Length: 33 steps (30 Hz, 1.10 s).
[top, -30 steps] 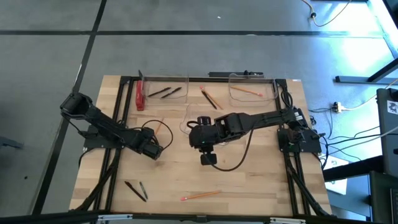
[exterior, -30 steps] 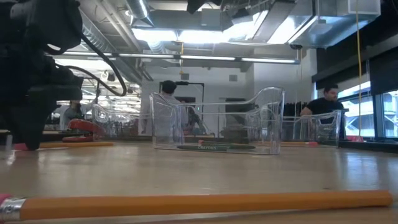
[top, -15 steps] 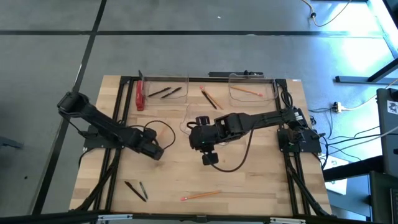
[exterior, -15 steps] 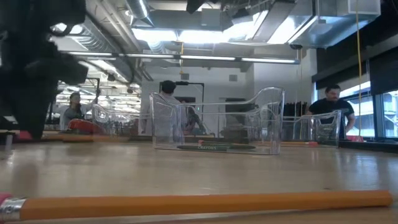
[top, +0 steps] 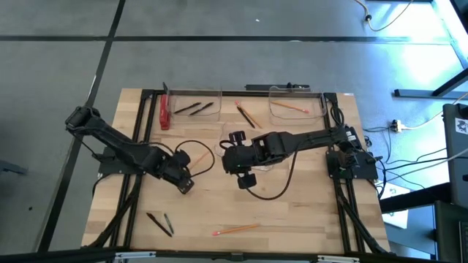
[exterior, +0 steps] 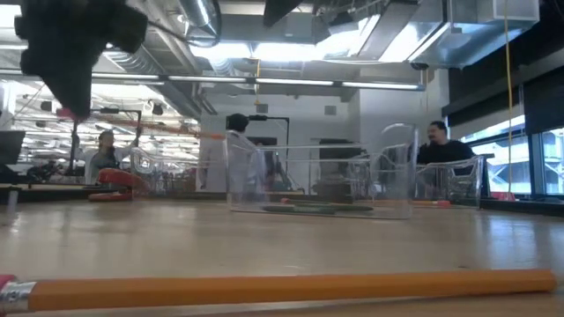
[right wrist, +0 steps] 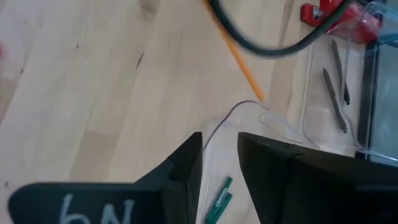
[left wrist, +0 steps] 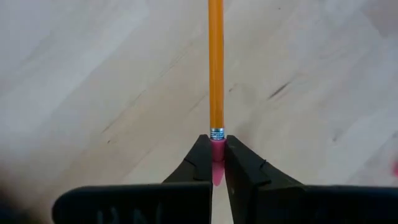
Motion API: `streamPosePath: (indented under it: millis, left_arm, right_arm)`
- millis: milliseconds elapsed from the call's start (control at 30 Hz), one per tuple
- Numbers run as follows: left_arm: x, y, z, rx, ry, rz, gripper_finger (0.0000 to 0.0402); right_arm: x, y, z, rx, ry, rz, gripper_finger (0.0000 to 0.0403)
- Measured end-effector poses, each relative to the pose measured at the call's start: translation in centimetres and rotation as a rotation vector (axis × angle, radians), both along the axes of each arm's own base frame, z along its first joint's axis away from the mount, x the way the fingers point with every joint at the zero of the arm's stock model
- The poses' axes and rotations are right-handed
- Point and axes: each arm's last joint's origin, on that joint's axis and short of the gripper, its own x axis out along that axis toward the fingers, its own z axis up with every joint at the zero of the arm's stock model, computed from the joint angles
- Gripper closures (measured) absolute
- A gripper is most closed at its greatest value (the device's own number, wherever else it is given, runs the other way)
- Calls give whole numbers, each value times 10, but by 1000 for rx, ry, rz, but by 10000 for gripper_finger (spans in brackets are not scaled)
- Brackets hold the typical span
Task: Sort crayons/erasers/pens/pencils in bins
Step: Put the orange pencil into the top right transparent bin
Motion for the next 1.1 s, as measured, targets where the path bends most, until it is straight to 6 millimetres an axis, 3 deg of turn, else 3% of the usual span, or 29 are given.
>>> streamPosePath:
  millis: [233,500,833,1100]
  left_arm:
    - [-6,-4,30,31,36,-16,393]
    - [1,-14,56,-5,-71,-99,393]
    - [5,-19,66,-38,-137,-109,392]
    - [6,-19,66,-42,-144,-109,392]
  right_arm:
    - [1,-5,-2,-26,13,24,299]
    - [11,-4,-10,-62,0,80,299]
    - [25,-2,-12,-110,-79,157,299]
    - [42,-2,-40,-173,-34,190,299]
